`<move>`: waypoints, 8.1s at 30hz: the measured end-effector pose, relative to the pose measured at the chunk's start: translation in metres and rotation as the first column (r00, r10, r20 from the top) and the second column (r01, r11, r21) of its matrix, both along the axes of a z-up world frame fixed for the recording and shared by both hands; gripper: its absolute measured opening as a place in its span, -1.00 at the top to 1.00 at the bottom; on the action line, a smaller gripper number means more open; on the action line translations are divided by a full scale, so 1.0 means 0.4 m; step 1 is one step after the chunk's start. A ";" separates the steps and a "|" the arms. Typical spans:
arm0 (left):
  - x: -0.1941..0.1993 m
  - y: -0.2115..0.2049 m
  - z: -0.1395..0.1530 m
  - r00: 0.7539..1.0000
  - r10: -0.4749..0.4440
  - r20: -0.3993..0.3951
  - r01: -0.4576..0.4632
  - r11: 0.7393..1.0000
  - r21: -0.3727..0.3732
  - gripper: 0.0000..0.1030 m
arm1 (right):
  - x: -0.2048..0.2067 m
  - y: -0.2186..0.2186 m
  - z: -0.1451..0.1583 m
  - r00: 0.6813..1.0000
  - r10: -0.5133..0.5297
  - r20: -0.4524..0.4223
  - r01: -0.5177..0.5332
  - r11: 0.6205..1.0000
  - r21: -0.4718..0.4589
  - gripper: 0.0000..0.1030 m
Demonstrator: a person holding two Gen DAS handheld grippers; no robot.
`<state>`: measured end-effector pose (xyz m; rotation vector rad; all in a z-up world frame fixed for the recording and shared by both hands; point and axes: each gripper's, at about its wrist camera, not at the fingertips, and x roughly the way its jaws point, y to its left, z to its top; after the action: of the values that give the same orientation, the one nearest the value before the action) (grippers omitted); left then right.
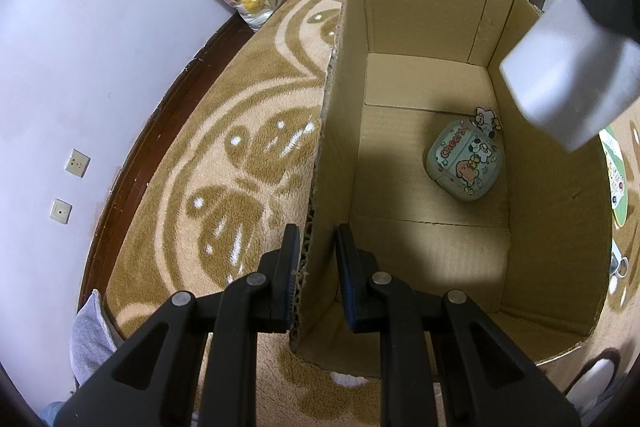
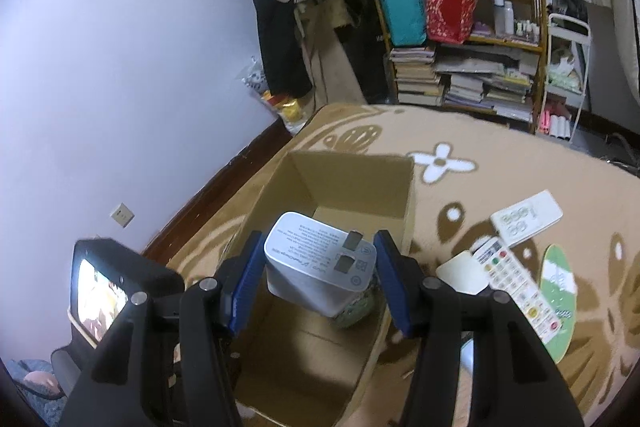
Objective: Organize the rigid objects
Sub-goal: 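Carry the white power bank over the box and release it inside, then return the right tool to the items and grasp the keys, then lift the keys with the right tool and carry them over the box, then open the right tool to drop the keys into the box, then return the right tool to the items and grasp the light blue flashlight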
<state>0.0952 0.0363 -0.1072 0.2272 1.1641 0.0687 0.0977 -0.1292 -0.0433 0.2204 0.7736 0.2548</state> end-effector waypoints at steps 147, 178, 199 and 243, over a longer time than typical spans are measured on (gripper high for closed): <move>0.008 0.005 -0.013 1.000 -0.001 -0.013 0.001 1.000 0.009 0.63 | 0.000 -0.207 -0.009 0.984 -0.172 0.042 0.173 0.985 -0.021 0.39; 0.007 0.001 -0.012 1.000 -0.005 -0.011 0.005 1.000 0.017 0.63 | 0.001 0.012 0.009 0.999 0.045 0.022 -0.046 0.998 0.049 0.39; 0.002 0.002 -0.015 1.000 -0.014 -0.009 0.014 1.000 0.028 0.63 | -0.006 -0.018 -0.001 1.000 -0.003 0.012 0.004 1.000 -0.030 0.27; 0.001 0.002 -0.013 1.000 -0.022 -0.010 0.023 0.999 0.041 0.62 | -0.061 -0.313 -0.315 0.939 -0.222 -0.263 0.190 0.971 -0.144 -0.98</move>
<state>0.0955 0.0372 -0.1123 0.2768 1.1705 0.0717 0.0733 -0.2542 -0.1691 0.2282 1.0331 -0.0230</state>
